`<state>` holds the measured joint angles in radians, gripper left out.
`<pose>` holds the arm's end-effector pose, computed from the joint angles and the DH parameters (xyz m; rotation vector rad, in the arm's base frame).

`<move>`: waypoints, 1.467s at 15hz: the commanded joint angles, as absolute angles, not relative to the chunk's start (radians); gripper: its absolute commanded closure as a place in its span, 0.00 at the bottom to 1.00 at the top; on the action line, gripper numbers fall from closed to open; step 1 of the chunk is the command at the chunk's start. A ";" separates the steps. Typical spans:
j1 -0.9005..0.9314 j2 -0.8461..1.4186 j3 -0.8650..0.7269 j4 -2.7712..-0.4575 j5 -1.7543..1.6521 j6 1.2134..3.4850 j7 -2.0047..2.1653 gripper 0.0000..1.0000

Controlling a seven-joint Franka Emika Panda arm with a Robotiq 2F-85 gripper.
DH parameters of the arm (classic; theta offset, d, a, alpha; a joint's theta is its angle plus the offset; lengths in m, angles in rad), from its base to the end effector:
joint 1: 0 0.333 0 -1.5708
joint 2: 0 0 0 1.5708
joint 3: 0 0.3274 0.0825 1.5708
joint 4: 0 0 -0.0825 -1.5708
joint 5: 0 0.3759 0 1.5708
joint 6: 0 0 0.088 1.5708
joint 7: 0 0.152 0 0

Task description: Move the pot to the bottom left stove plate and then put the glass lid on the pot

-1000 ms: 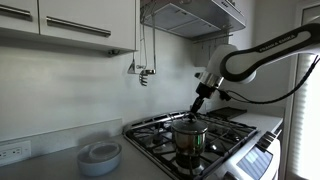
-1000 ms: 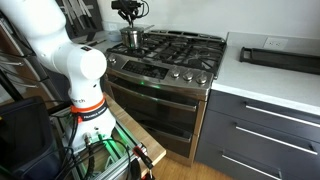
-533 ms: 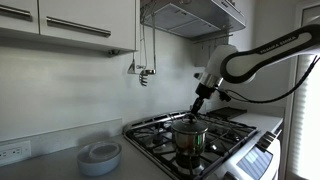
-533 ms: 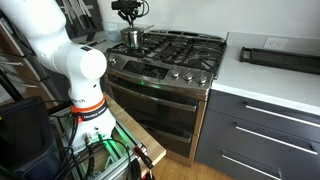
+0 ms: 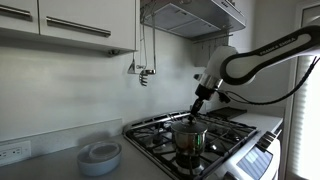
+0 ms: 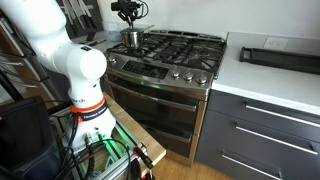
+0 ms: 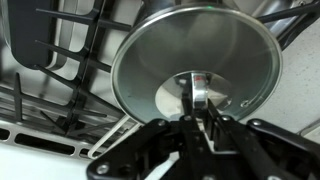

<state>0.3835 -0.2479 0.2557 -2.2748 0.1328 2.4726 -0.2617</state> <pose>0.4121 0.3167 0.4756 -2.7064 -1.1785 -0.6363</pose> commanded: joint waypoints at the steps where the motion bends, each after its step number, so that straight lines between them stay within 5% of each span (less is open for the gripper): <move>1: 0.374 -0.269 0.270 -2.312 0.128 2.528 -0.211 0.96; 2: 0.375 -0.270 0.270 -2.315 0.129 2.532 -0.204 0.96; 4: 0.374 -0.273 0.270 -2.312 0.128 2.523 -0.191 0.60; 7: 0.380 -0.299 0.253 -2.296 0.154 2.487 -0.213 0.50; 13: 0.381 -0.396 0.194 -2.225 0.199 2.322 -0.263 0.04; 22: 0.378 -0.486 0.134 -2.133 0.241 2.158 -0.324 0.00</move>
